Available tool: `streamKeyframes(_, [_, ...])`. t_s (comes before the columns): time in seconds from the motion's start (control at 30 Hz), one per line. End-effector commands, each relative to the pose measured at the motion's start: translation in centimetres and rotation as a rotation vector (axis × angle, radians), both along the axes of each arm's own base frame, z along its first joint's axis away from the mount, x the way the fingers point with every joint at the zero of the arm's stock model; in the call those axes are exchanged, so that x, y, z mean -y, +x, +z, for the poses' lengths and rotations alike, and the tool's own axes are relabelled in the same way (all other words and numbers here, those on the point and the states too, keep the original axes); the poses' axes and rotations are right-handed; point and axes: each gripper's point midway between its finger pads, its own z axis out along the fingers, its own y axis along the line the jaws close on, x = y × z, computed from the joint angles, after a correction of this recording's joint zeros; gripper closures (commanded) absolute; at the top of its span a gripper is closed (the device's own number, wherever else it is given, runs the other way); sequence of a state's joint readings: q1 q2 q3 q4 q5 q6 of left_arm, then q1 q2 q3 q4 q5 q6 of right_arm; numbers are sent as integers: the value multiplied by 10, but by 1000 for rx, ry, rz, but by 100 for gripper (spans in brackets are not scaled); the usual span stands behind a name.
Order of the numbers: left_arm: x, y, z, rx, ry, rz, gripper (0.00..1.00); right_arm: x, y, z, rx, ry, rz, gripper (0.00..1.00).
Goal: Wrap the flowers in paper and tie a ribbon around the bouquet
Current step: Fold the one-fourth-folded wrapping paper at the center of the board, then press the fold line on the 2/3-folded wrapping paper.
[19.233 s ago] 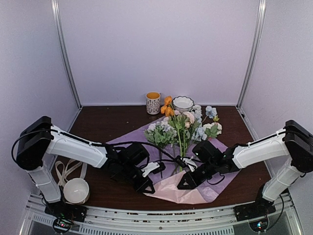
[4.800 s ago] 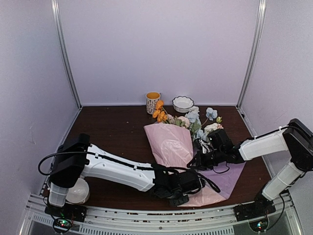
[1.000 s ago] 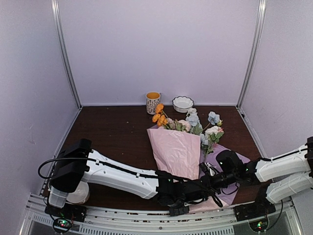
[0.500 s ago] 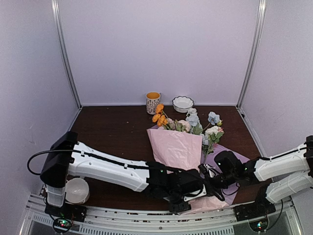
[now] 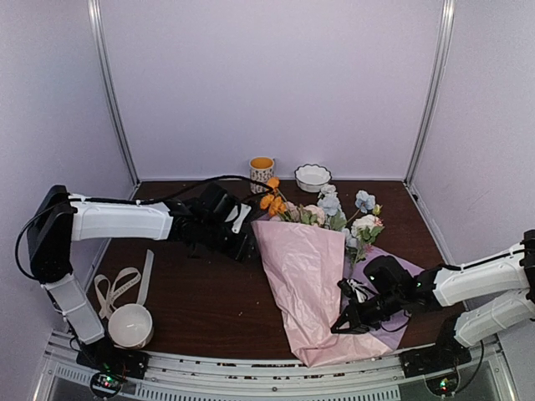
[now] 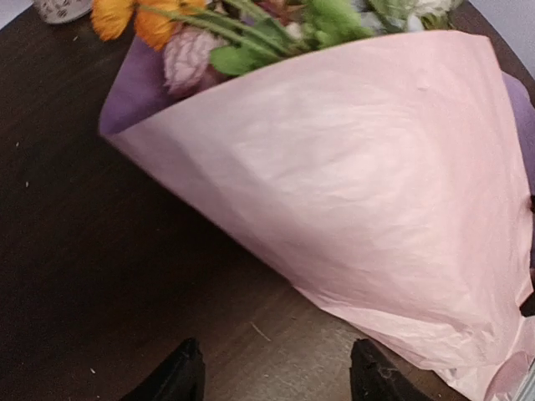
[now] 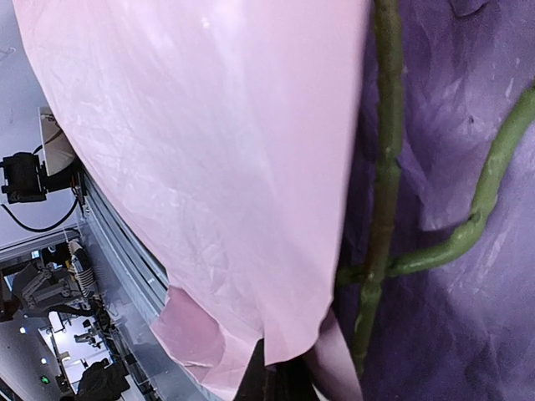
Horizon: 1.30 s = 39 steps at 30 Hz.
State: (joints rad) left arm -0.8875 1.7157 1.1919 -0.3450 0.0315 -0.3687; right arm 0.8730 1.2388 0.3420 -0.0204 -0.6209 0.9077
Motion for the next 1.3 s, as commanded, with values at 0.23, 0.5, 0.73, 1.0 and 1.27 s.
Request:
streamKeyframes(0.23, [35, 56, -8, -109, -290, -21, 28, 3, 4, -7, 17, -42, -2, 100])
streamKeyframes(0.5, [32, 89, -36, -150, -307, 60, 40, 4, 4, -7, 23, -50, 4, 100])
streamKeyframes(0.73, [43, 100, -38, -145, -326, 52, 66, 5, 4, -4, 39, -61, 25, 100])
streamKeyframes(1.0, [17, 100, -39, -116, -268, 150, 49, 8, 6, -2, 58, -80, 25, 100])
streamKeyframes(1.27, [33, 45, 61, 202, -122, 21, 51, 10, 9, -3, 74, -86, 11, 100])
